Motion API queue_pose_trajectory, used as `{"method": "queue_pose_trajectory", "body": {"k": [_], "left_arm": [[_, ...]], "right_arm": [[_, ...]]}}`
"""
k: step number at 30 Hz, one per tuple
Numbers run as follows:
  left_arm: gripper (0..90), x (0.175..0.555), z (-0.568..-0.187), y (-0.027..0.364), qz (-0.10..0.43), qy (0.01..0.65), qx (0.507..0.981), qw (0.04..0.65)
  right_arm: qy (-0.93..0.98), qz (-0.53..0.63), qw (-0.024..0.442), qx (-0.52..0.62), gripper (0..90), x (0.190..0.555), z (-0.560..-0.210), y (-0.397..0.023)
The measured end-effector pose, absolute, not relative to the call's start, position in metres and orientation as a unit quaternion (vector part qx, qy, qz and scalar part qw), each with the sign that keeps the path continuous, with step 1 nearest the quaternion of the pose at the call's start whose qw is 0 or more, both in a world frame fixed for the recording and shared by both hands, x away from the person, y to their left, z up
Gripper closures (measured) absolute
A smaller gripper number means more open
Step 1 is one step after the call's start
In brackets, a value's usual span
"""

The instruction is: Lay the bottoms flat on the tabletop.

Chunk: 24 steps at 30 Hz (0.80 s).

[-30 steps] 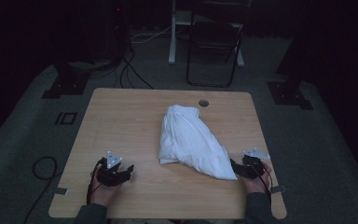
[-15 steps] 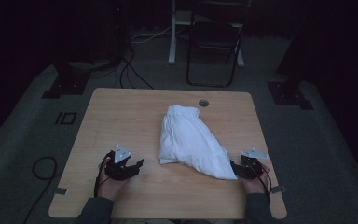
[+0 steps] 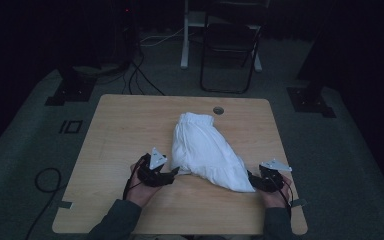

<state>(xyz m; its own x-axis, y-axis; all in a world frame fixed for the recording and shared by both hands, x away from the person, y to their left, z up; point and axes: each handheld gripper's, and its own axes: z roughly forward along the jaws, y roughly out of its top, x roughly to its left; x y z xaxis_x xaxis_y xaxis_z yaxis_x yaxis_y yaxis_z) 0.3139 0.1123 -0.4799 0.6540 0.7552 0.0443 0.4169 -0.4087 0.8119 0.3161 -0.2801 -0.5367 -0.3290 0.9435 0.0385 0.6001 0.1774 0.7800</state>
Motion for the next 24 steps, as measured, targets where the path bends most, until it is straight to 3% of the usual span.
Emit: {"method": "queue_pose_trajectory", "body": {"k": [11, 16, 20, 22, 24], "left_arm": [[23.8, 0.321, -0.482, 0.064, 0.196, 0.32, 0.83, 0.412], [25.7, 0.327, -0.49, 0.056, 0.209, 0.323, 0.837, 0.389], [64.6, 0.334, -0.495, 0.062, 0.214, 0.337, 0.839, 0.369], [73.4, 0.334, -0.492, 0.067, 0.221, 0.341, 0.836, 0.369], [75.4, 0.334, -0.487, 0.073, 0.226, 0.343, 0.833, 0.371]], "right_arm": [[0.72, 0.391, 0.225, 0.527, 32.8, 0.312, -0.532, -0.283], [0.723, 0.397, 0.221, 0.521, 32.4, 0.312, -0.531, -0.28], [0.722, 0.4, 0.219, 0.52, 31.9, 0.311, -0.531, -0.281], [0.722, 0.401, 0.219, 0.519, 31.9, 0.311, -0.53, -0.281], [0.722, 0.405, 0.22, 0.517, 31.9, 0.311, -0.53, -0.281]]}}
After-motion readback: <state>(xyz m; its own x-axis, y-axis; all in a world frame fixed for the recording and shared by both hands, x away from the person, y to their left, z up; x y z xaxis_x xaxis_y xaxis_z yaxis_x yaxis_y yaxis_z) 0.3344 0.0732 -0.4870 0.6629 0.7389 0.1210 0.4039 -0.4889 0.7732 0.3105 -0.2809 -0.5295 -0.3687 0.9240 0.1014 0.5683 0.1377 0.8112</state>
